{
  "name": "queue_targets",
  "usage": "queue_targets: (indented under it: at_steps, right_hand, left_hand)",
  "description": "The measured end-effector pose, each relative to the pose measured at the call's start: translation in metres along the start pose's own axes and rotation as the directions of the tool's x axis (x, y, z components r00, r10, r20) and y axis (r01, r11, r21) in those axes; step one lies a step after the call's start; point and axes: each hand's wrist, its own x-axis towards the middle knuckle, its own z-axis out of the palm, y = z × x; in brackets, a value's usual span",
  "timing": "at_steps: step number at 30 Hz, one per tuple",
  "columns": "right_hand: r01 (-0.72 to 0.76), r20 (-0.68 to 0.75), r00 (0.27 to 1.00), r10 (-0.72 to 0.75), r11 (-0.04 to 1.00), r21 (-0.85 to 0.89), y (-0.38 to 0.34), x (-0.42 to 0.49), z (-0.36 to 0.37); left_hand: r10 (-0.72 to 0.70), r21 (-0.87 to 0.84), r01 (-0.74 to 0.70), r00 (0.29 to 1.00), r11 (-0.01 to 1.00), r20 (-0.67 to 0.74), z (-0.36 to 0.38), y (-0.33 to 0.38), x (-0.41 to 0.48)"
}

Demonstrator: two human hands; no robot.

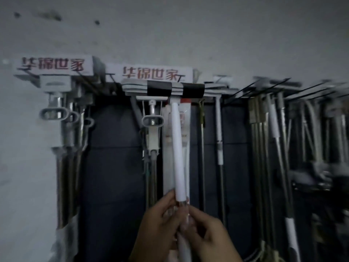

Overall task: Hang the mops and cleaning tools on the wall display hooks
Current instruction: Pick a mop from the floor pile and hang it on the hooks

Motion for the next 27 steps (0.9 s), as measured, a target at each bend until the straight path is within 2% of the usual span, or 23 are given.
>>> queue_targets:
  at_steps: [5,8,16,21,27]
  right_hand:
    - [0.077,-0.150,0.983,-0.101,0.984,-0.158,-0.021,0.028,-0.049]
    - [0.109,-0.187,0.970,-0.153,0.968,-0.227,-0.034,0.045,-0.081]
    - [0.196,-0.239,0.931,-0.277,0.929,-0.314,-0.055,0.128,-0.185]
    - [0.163,-0.237,0.939,-0.249,0.929,-0.331,-0.054,0.196,-0.249]
    - [0.103,-0.242,0.950,-0.199,0.928,-0.358,-0.041,0.259,-0.306]
  left_hand:
    - [0.124,-0.094,-0.114,0.987,0.989,0.102,0.037,0.030,0.051]
    - [0.170,-0.069,-0.162,0.976,0.984,0.140,0.058,0.050,0.081]
    - [0.294,-0.029,-0.293,0.950,0.956,0.103,0.128,0.091,0.183]
    - [0.252,-0.011,-0.252,0.965,0.968,0.078,0.173,0.099,0.254]
    - [0.293,0.044,-0.293,0.956,0.955,0.022,0.217,0.089,0.328]
